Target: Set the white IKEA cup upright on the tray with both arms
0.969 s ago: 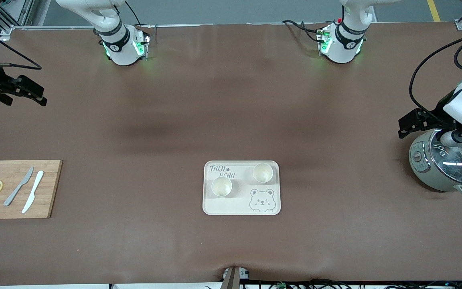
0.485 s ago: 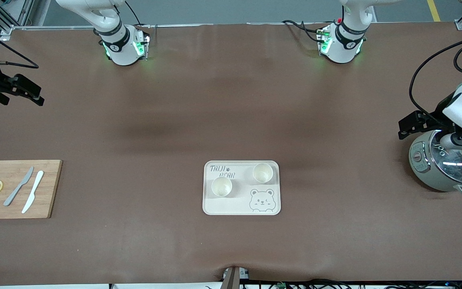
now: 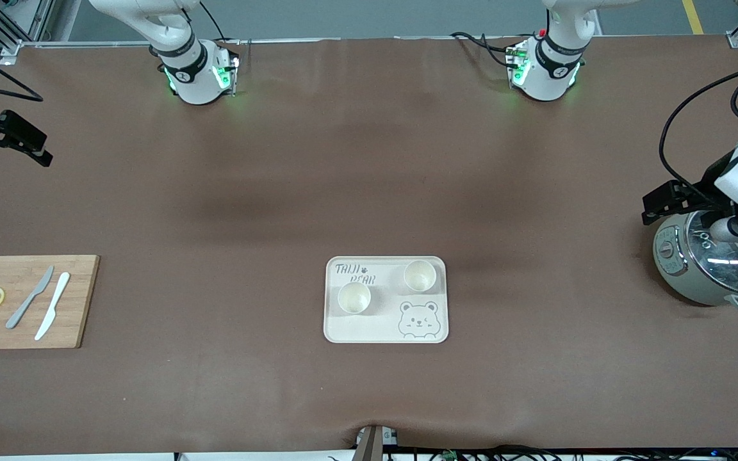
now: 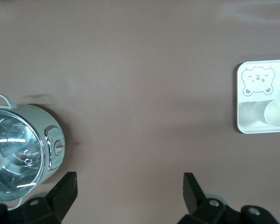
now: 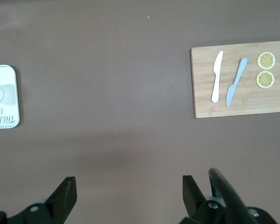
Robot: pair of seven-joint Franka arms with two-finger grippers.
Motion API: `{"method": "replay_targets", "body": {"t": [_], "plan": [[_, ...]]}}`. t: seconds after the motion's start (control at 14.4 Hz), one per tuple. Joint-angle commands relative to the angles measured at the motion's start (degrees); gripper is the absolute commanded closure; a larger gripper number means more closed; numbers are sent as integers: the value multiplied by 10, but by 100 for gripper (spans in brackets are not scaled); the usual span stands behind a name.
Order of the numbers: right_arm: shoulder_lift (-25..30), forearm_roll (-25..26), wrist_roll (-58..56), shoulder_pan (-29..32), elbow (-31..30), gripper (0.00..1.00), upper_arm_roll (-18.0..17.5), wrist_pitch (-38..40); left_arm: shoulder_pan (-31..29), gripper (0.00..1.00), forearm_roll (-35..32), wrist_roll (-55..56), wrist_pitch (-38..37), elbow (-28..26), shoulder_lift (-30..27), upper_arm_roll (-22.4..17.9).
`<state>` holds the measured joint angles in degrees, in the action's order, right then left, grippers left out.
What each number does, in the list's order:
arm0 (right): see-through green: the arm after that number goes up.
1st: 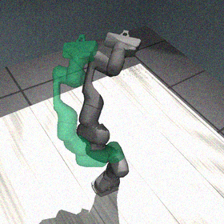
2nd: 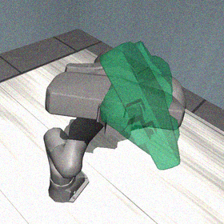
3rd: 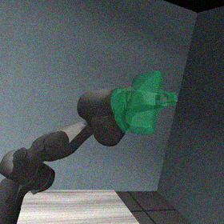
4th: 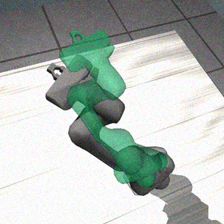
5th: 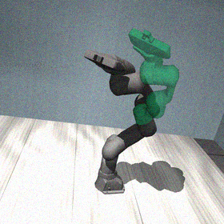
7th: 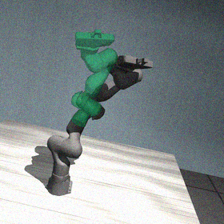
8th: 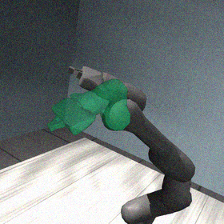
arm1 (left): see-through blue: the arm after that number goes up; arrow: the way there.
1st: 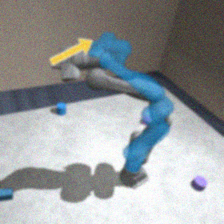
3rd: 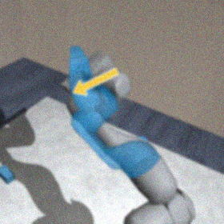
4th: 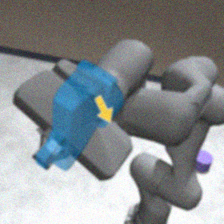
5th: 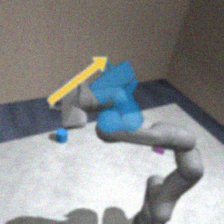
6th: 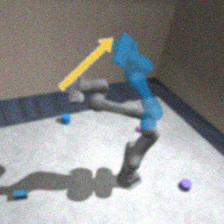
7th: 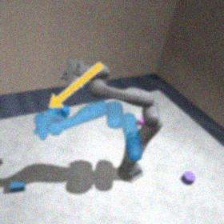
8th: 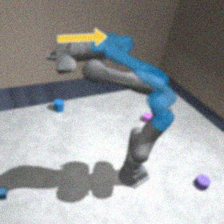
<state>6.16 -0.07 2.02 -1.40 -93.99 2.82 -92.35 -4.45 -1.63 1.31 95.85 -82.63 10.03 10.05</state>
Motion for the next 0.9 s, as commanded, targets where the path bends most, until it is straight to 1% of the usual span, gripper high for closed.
{"method": "replay_targets", "body": {"t": [0.0,0.07,0.14,0.21,0.48,0.69,0.83], "plan": [[-7,12,11,3,14,0,-4,12,14,0,12,-10,2,5,0,-4],[-7,12,11,3,14,0,-4,12,53,0,13,-9,1,5,-6,-45],[-7,12,11,3,14,0,-4,13,107,0,27,-10,-6,5,-12,-116],[-7,12,11,3,14,0,-4,14,130,0,49,-15,-6,4,-16,-148],[-7,12,11,0,15,0,-4,13,131,0,58,-29,-13,3,-27,-137],[-7,12,11,3,19,0,-4,13,127,0,50,-32,-27,3,-27,-137],[-7,12,11,3,19,0,-4,13,129,0,47,-55,-27,2,-23,-137]]}}
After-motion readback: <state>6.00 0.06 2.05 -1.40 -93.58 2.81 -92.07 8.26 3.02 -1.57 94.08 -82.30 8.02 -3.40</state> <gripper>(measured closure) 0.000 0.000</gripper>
